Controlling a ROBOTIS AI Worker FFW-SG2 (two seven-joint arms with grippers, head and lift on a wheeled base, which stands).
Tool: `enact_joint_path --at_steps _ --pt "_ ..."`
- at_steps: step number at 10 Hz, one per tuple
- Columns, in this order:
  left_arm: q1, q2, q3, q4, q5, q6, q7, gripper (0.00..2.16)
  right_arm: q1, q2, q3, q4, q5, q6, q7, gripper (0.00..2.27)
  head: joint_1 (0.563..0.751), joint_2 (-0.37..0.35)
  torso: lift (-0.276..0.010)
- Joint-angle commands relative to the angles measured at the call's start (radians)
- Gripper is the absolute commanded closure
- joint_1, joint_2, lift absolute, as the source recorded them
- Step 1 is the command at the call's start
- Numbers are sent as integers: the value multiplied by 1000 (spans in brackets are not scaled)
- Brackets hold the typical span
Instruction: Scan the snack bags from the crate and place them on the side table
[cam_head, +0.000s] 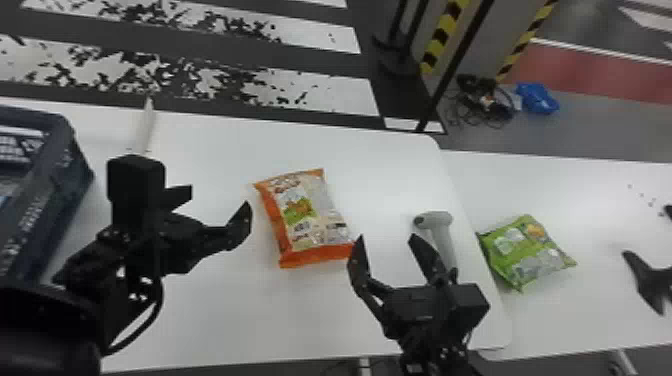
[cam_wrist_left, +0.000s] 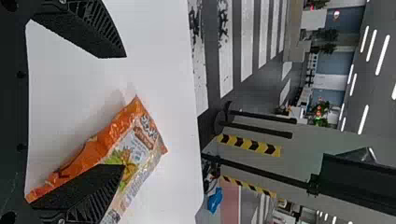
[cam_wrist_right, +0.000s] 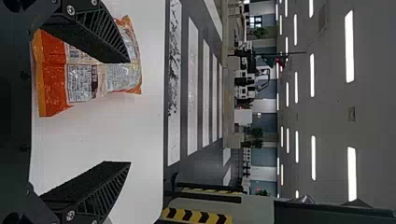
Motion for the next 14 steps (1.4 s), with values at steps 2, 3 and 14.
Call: enact_joint_path --at_steps 2,3,14 --pt "77 40 125 -42 8 -145 -19 29 -27 -2 12 10 -3 7 4 113 695 -148 -81" --pt "112 43 180 -43 16 -231 -35 29 -35 -3 22 8 -2 13 4 113 695 -126 -81" --pt "313 60 338 -97 100 -513 -88 66 -159 -38 123 -66 87 319 71 2253 695 136 -81"
